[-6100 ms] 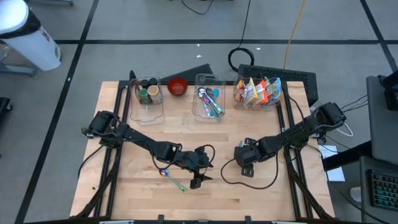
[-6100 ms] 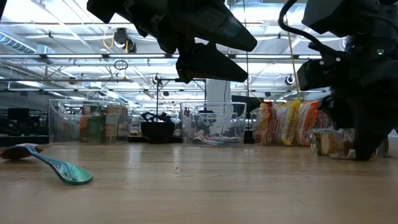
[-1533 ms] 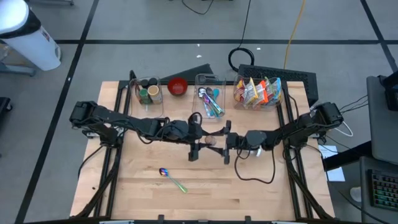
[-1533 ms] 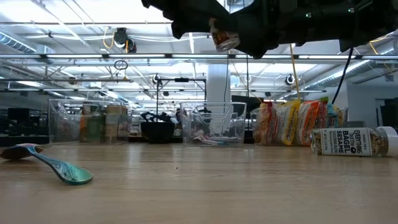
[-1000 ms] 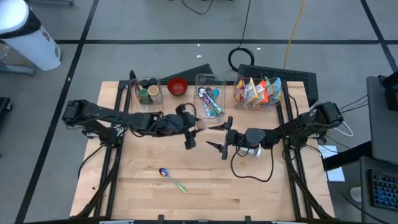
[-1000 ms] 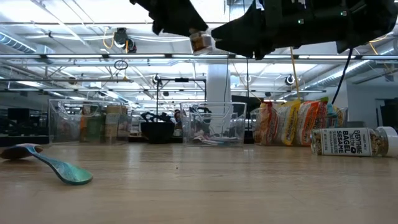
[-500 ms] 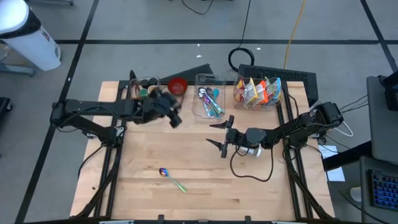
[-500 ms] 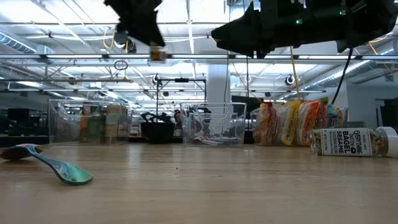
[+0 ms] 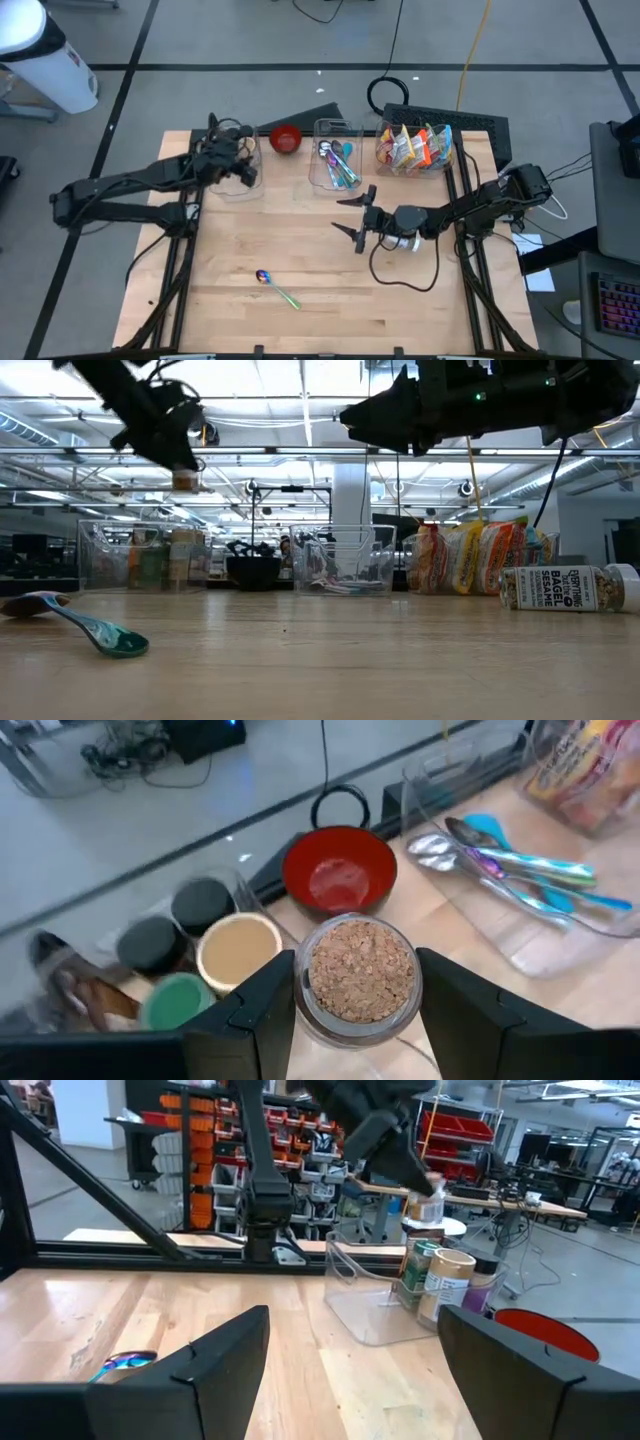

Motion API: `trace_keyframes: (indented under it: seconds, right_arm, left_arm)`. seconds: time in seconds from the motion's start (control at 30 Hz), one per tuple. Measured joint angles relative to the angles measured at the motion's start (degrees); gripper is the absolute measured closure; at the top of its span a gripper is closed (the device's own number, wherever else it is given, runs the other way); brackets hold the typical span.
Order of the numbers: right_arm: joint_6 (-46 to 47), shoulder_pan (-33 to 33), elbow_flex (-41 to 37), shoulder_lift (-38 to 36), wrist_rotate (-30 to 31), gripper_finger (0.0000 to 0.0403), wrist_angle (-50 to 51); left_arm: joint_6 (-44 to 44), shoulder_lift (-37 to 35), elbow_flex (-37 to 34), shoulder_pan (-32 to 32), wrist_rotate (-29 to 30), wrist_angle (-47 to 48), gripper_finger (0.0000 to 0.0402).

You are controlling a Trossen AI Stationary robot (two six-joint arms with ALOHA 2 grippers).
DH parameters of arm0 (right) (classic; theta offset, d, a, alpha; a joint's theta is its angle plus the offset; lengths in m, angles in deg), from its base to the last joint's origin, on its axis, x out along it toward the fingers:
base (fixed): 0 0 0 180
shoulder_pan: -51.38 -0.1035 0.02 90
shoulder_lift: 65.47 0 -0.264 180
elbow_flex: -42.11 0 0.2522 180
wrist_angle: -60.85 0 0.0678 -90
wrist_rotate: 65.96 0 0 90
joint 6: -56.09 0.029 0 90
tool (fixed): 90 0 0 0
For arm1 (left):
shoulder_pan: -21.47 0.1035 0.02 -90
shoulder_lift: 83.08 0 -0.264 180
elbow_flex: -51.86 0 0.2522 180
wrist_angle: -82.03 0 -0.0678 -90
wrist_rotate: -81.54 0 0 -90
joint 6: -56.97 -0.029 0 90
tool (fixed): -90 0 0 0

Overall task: Pick & Place Food Item
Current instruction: Put the yellow and white seasoning bottle into the left transparent bin

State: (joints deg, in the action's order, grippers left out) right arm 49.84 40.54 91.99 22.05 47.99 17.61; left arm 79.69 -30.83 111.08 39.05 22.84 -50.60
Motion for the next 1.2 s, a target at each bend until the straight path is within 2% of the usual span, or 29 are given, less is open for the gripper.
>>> trace_keyframes:
  seconds: [0.17,0.37,0.67,0.77,0.93,1.2]
  right_arm:
    - [1.30,0.81,0.00,0.00,-0.17,0.0122,-0.46]
    - [2.49,1.50,0.00,0.00,-0.17,0.0122,-0.10]
    - [2.41,2.54,0.00,0.00,-0.98,0.0122,0.02]
    - [2.54,3.00,0.00,0.00,-3.22,0.0122,0.09]
    - [2.54,3.06,0.00,0.00,-3.26,0.0122,-0.23]
    - [2.68,3.30,0.00,0.00,-3.26,0.0122,-0.61]
  left_arm:
    - [2.98,-5.64,-9.30,2.17,-3.25,-4.07,0.0220]
    - [8.12,-6.55,-16.17,3.00,-2.86,-4.18,0.0220]
    - [11.02,-6.53,-25.08,3.00,-2.76,-17.89,0.0220]
    - [11.81,-6.51,-26.05,3.17,-2.76,-19.04,0.0220]
    - [12.08,-6.07,-26.05,4.70,-2.81,-19.23,0.0220]
    - [12.04,1.99,-26.05,7.87,-6.22,-25.43,0.0220]
